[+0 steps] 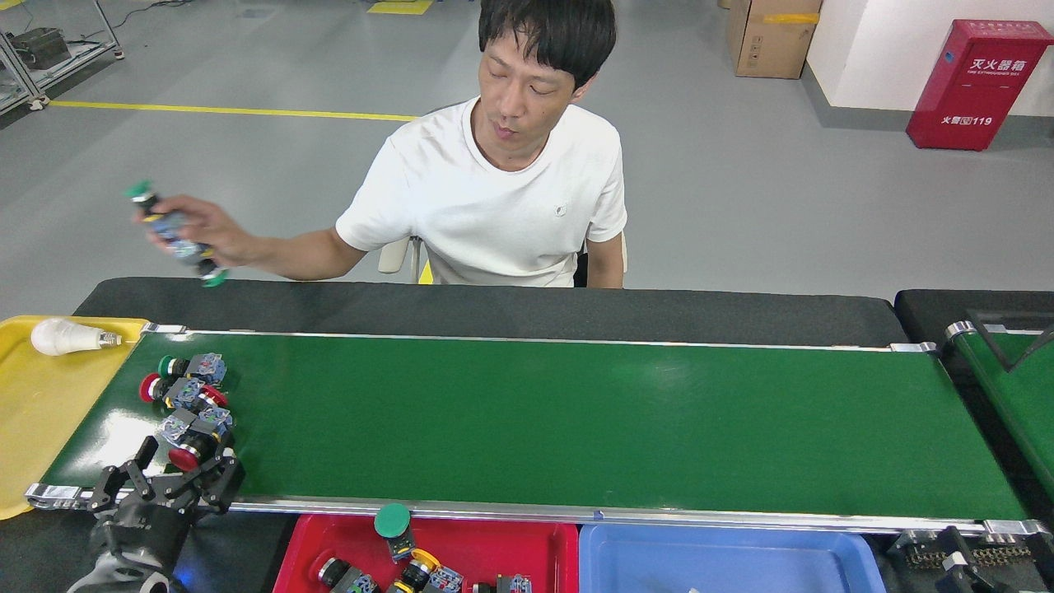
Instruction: Pick switch part from conveyor to tray
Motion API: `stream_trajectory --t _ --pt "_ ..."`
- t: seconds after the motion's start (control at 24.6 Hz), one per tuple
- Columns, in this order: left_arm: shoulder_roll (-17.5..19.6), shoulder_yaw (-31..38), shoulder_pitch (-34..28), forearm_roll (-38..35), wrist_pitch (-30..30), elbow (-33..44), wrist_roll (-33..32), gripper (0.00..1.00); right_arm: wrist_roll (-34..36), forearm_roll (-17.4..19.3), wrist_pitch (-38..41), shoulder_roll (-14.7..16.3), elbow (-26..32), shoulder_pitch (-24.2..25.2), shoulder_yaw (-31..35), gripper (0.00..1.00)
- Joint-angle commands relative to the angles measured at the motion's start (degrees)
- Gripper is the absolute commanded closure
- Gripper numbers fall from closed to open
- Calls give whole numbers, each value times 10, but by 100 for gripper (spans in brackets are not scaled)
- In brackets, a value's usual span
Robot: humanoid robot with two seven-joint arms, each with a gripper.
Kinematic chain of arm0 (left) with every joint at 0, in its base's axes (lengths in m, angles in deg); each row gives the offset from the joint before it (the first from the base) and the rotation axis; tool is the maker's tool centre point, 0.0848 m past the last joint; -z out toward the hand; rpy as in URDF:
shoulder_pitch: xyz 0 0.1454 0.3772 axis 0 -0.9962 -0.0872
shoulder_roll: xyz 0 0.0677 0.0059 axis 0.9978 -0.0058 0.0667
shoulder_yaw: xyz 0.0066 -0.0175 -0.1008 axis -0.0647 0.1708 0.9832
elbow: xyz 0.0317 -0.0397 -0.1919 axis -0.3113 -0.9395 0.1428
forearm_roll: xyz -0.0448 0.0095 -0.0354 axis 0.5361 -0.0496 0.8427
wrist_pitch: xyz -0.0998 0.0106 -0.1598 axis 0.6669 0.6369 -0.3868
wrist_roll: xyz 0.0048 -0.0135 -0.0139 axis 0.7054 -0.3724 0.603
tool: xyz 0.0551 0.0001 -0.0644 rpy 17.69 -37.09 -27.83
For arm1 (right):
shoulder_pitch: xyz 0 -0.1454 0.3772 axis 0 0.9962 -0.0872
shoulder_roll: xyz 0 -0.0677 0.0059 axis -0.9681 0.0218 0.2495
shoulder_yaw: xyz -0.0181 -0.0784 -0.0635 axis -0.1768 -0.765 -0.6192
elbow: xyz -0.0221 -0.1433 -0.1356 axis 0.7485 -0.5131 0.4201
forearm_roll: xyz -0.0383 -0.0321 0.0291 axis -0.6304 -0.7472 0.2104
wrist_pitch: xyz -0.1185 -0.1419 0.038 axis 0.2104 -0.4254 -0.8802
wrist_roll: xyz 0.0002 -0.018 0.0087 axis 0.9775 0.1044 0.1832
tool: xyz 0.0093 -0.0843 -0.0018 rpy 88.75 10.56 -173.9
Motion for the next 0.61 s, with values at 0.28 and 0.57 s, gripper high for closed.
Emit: stream_trajectory --t 0.28,0.57 --pt "45 -115 117 -3 45 -164 76 32 3 -45 16 -13 14 -2 6 1" --pt "45 -132 116 4 22 -172 90 94 2 -52 85 -12 18 -5 6 1"
